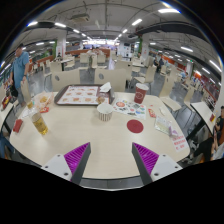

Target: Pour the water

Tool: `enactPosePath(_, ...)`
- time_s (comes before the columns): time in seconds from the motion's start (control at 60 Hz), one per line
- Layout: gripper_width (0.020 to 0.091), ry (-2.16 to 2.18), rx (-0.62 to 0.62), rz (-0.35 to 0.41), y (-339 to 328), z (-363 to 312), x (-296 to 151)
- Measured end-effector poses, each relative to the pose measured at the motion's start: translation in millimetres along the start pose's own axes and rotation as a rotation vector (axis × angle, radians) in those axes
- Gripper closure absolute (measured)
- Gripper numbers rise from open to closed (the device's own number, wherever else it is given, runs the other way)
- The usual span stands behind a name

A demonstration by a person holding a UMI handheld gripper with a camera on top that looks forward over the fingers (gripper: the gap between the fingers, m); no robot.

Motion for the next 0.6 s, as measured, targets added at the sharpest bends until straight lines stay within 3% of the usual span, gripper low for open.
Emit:
enactPosePath(0.317,0.0261,0.032,0.022,-0.016,-9,-68,37)
enactPosePath(0.483,0.0260,0.040,-0.069,0.000,13,-153,48)
enactPosePath(0.6,0.0262,0.018,-0.153,0.055,40,-221,36)
Point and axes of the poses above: the point between the fingertips, and its own axes, seen from behind it with the camera up: z to the right, x down, y forward, the way the camera looks, the point moved 4 cm from there along -y, backward, against the way the camera looks, and after that the axes turned 13 degrees about -x, right-handed, at the moved point
